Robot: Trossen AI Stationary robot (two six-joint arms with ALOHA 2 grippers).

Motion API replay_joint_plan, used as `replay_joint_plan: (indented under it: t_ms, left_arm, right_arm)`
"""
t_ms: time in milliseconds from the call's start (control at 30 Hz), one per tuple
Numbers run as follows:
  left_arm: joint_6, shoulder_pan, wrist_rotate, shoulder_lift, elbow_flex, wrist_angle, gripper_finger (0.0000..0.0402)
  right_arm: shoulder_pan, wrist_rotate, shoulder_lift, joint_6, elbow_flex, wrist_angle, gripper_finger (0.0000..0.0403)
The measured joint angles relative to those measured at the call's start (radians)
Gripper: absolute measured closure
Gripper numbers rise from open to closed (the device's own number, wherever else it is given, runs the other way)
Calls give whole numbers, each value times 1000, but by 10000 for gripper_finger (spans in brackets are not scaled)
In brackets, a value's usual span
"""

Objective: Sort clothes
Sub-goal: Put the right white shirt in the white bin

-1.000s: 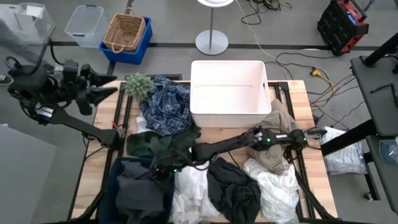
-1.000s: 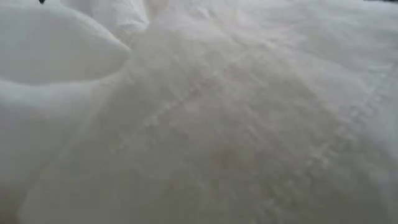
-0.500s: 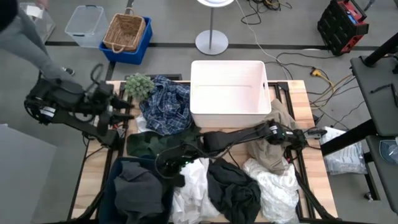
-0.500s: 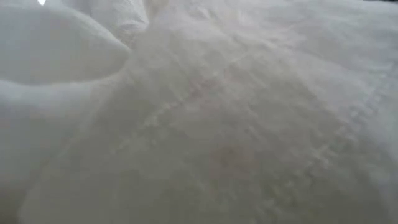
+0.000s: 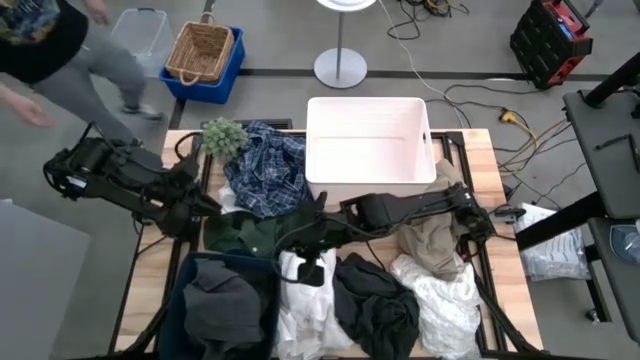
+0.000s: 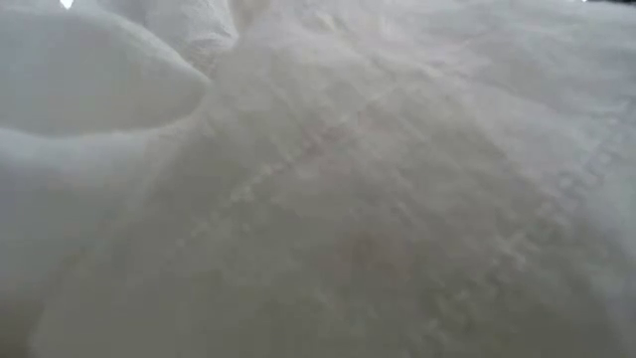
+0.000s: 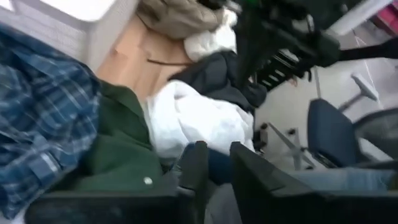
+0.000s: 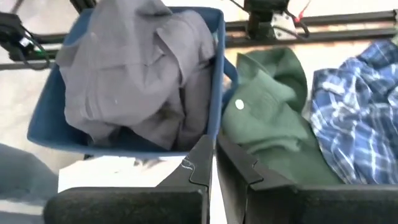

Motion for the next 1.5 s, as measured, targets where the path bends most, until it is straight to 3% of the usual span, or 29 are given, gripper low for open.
replay_joint_plan:
  t_ms: [200, 667, 900, 1233, 1500]
  left_arm:
    - [-55, -76, 5, -2, -35, -10, 384]
    - [-188, -329, 6, 15, -77, -7, 386]
    - [-244, -538, 59, 59, -149, 81, 387]
    - [-333, -759, -114, 131, -171, 115, 387]
    - [-282, -765, -395, 156, -170, 125, 387]
  right_arm:
    - [0, 32, -24, 20, -1, -66, 390]
    - [4, 51, -31, 74, -2, -134, 390]
    - [13, 52, -39, 119, -2, -171, 390]
    - [66, 50, -95, 209, -1, -317, 390]
    - [74, 132, -130, 131, 0, -333, 390]
